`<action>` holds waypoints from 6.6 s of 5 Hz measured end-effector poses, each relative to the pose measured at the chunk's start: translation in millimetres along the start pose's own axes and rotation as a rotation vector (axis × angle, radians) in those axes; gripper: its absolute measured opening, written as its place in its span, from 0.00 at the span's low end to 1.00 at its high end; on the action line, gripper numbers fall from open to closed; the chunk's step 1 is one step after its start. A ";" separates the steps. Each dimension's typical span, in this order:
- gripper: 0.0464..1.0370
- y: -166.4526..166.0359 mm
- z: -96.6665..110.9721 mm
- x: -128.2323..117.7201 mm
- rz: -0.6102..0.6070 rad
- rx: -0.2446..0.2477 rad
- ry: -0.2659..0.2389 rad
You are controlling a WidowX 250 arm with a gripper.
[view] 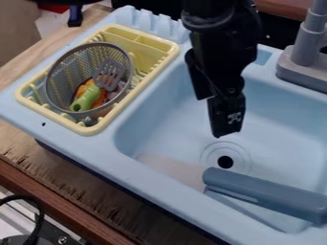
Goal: Moved the wooden spatula to the right side of the sink
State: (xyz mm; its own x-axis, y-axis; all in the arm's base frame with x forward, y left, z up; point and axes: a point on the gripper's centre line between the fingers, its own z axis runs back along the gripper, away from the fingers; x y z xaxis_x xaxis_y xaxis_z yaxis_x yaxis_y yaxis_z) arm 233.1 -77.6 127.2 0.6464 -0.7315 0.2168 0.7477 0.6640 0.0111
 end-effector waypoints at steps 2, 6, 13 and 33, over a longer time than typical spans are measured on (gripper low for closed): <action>0.96 -32.6 -10.3 0.2 -0.477 -0.106 -0.031; 0.96 -59.7 -32.9 -3.3 -0.782 -0.167 -0.057; 0.34 -47.9 -9.8 27.2 -0.548 -0.223 -0.088; 0.71 128.6 -26.3 10.7 -0.348 -0.035 0.202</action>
State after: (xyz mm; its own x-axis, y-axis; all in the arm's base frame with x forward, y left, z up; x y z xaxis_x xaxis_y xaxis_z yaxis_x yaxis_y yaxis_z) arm 340.2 -4.1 105.3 0.3679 -0.9298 0.0096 0.9297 0.3680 0.0160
